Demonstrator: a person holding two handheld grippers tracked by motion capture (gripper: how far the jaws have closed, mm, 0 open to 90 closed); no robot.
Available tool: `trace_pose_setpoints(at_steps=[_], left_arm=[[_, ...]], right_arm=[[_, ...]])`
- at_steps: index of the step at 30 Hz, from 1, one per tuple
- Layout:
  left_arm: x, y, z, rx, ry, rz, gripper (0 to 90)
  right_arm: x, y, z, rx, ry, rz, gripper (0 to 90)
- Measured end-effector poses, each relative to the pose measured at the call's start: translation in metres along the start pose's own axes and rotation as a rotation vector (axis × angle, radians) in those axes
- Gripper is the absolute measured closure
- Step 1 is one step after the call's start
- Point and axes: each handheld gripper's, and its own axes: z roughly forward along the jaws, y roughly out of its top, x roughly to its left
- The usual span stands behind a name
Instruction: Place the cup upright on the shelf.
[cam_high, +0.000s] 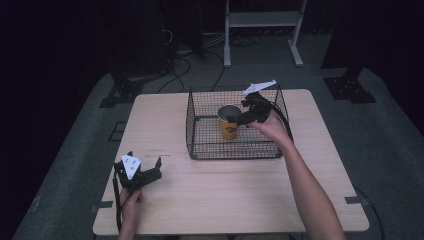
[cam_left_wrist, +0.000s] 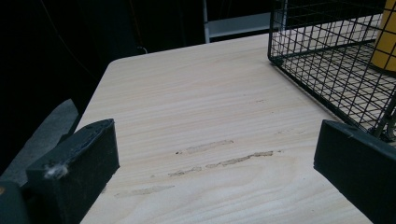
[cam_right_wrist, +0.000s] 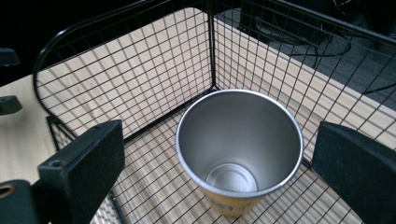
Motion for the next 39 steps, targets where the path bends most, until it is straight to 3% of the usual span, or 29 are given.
trace_pose_setpoints(at_steps=[18, 39], left_arm=[[0.000, 0.000, 0.000, 0.001, 0.001, 0.003, 0.0], [0.000, 0.000, 0.000, 0.001, 0.001, 0.005, 0.0]], right_arm=[[0.017, -0.021, -0.038, -0.020, 0.025, -0.013, 2.2], [0.032, -0.045, -0.062, -0.013, 0.030, -0.038, 2.2]])
